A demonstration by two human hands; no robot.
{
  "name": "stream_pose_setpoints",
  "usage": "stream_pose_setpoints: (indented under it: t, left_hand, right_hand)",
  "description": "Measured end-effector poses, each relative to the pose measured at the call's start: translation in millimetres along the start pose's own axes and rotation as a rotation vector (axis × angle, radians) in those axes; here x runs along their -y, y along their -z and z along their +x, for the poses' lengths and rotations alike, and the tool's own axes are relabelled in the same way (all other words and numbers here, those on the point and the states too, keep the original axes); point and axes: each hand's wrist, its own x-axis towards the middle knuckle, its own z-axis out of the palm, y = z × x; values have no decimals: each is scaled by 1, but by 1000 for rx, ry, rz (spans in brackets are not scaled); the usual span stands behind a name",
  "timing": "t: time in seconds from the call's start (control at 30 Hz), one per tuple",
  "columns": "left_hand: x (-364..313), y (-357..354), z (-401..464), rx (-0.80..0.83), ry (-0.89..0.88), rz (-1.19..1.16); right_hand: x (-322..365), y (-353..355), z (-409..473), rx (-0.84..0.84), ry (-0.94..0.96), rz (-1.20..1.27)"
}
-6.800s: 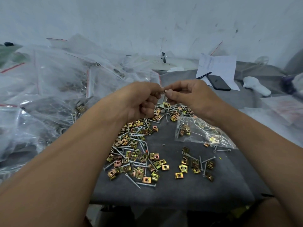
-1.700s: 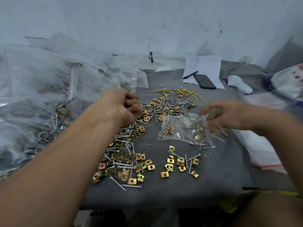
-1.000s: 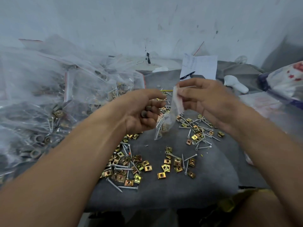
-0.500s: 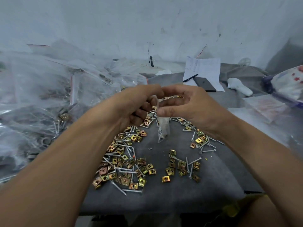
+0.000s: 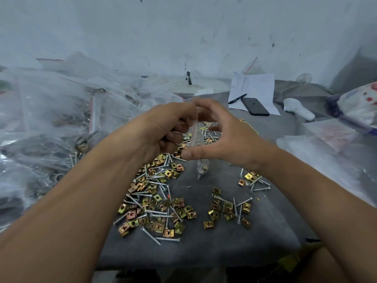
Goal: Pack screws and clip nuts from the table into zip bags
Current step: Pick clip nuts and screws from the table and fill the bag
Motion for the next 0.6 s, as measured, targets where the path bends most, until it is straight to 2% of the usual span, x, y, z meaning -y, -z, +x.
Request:
stream_pose_setpoints:
  t: [0.37, 0.6]
  left_hand:
    - [-2, 9, 2, -30, 98, -41]
    - [1, 12, 3, 17, 135, -63]
  right_hand:
    - [-1, -3, 2, -106, 52, 53]
    - [-5, -7, 5, -100, 45, 15]
